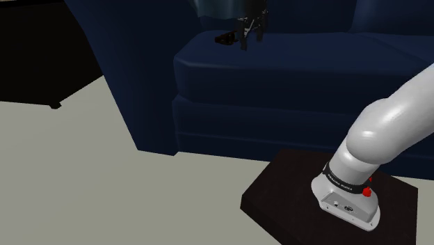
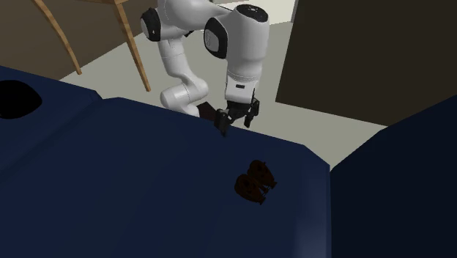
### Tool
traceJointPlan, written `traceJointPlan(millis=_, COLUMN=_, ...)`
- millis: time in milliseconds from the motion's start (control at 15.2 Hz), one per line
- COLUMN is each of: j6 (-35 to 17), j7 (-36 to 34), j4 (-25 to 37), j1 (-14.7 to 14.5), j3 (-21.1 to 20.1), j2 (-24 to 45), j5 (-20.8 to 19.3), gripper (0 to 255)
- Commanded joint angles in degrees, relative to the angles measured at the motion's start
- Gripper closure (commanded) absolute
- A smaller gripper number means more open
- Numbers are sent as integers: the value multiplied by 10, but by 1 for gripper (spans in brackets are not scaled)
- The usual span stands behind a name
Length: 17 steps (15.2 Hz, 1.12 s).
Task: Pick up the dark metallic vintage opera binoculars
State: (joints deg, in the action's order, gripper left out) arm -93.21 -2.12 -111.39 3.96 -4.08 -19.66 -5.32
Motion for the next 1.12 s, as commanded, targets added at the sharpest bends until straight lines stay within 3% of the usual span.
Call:
traceJointPlan(millis=0, j6=11, j7=-27, j4=54, j1=6, j3=-4, j2=49, j5=-3, gripper=0)
traceJointPlan(millis=330, j6=59, j7=-86, j4=222, j1=16, j3=-7, j2=182, j5=-15, gripper=0)
traceJointPlan(millis=594, j6=122, j7=-125, j4=396, j1=18, j3=-2, j2=304, j5=-25, gripper=0)
traceJointPlan(millis=660, j6=127, j7=-127, j4=409, j1=17, j3=-1, j2=313, j5=-26, gripper=0)
traceJointPlan(millis=1056, j6=71, j7=-133, j4=330, j1=20, j3=-1, j2=290, j5=-23, gripper=0)
